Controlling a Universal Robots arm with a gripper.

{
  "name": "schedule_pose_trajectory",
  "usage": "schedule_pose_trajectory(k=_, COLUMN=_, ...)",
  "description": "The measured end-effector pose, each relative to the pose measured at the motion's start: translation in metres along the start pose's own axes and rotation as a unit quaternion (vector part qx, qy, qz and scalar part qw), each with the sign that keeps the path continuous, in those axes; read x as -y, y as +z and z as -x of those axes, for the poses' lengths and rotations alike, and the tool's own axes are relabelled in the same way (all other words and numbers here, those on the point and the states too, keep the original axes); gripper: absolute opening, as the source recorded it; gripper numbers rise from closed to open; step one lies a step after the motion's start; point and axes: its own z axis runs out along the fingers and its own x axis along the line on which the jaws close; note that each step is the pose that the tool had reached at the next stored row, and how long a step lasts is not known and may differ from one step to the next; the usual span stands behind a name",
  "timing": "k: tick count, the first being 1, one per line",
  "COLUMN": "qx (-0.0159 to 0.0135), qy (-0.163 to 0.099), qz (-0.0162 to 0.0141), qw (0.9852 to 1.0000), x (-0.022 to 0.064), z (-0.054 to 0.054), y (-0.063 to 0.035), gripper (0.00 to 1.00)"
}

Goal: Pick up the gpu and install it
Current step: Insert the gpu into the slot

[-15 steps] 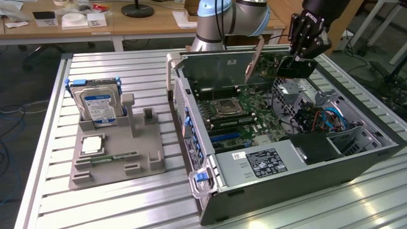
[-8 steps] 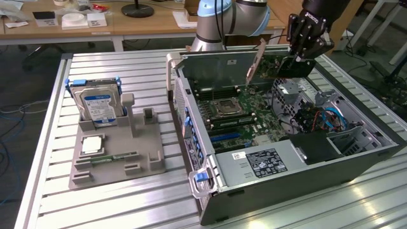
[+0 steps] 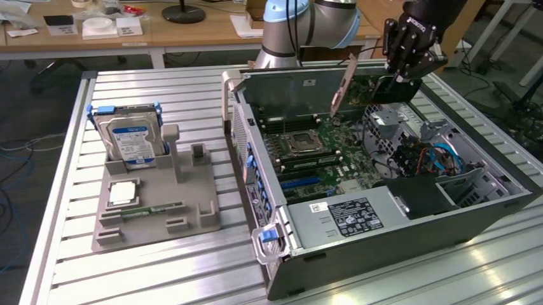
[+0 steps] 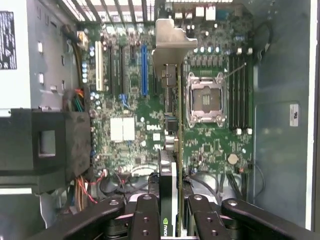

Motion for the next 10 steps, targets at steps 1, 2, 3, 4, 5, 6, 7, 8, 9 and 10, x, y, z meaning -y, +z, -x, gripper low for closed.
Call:
schedule_pose_trajectory(k=1, qx=0.0002, qy=-0.001, qz=-0.0047, qw=1.0000, x=-0.0008, z=0.0000, y=0.0001, gripper=0.27)
schedule_pose_trajectory(k=2, qx=0.0003, qy=-0.001, qz=-0.0080, qw=1.0000, x=-0.0019, z=-0.0001, y=0.0004, gripper=0.27)
schedule_pose_trajectory(k=3, qx=0.0004, qy=-0.001, qz=-0.0092, qw=1.0000, x=-0.0029, z=-0.0003, y=0.0010, gripper=0.27)
schedule_pose_trajectory(k=4, qx=0.0005, qy=-0.001, qz=-0.0092, qw=1.0000, x=-0.0033, z=-0.0006, y=0.0015, gripper=0.27)
schedule_pose_trajectory(k=5, qx=0.0004, qy=0.000, qz=-0.0093, qw=1.0000, x=-0.0034, z=-0.0011, y=0.0018, gripper=0.27)
schedule_pose_trajectory(k=6, qx=0.0004, qy=0.003, qz=-0.0094, qw=1.0000, x=-0.0034, z=-0.0014, y=0.0022, gripper=0.27)
schedule_pose_trajectory(k=7, qx=0.0003, qy=0.006, qz=-0.0094, qw=0.9999, x=-0.0034, z=-0.0015, y=0.0024, gripper=0.27)
schedule_pose_trajectory(k=8, qx=0.0003, qy=0.008, qz=-0.0095, qw=0.9999, x=-0.0034, z=-0.0016, y=0.0027, gripper=0.27)
schedule_pose_trajectory(k=9, qx=0.0003, qy=0.010, qz=-0.0095, qw=0.9999, x=-0.0036, z=-0.0016, y=0.0028, gripper=0.27)
schedule_pose_trajectory(k=10, qx=0.0003, qy=0.010, qz=-0.0096, qw=0.9999, x=-0.0037, z=-0.0017, y=0.0028, gripper=0.27)
